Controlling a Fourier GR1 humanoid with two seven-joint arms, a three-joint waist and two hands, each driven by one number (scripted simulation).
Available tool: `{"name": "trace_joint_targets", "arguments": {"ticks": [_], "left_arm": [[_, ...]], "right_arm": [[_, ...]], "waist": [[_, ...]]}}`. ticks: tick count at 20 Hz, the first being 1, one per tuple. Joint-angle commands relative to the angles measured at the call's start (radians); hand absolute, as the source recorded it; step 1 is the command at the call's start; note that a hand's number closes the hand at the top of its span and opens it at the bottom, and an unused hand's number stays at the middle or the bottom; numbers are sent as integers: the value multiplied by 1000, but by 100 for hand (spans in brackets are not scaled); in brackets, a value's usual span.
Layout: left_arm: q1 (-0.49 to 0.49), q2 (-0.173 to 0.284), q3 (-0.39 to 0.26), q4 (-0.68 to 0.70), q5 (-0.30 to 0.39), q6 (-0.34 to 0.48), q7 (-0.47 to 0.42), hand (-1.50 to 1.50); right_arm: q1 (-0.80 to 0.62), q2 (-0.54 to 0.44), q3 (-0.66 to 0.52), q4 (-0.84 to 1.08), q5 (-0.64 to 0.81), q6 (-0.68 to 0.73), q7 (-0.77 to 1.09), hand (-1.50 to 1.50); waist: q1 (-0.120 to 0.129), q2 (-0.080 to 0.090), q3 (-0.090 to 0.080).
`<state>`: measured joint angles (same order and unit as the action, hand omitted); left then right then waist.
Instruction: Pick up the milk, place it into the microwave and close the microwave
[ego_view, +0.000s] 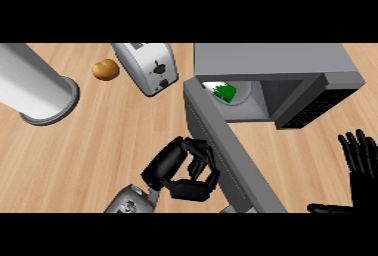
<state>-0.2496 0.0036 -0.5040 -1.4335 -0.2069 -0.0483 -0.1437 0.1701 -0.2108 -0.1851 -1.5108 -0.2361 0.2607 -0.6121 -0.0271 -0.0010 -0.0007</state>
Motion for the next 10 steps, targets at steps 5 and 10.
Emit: {"name": "trace_joint_targets", "arguments": {"ticks": [5,10], "left_arm": [[-249,-3,-273,290,219,264,95,150],[-375,-3,-383,416,332,327,106,150]], "right_arm": [[12,-25,-11,-121,-61,50,55,-150],[-38,-66,5,-180,-127,107,136,-150]], "waist": [[-20,7,0],[-84,18,-1]]}}
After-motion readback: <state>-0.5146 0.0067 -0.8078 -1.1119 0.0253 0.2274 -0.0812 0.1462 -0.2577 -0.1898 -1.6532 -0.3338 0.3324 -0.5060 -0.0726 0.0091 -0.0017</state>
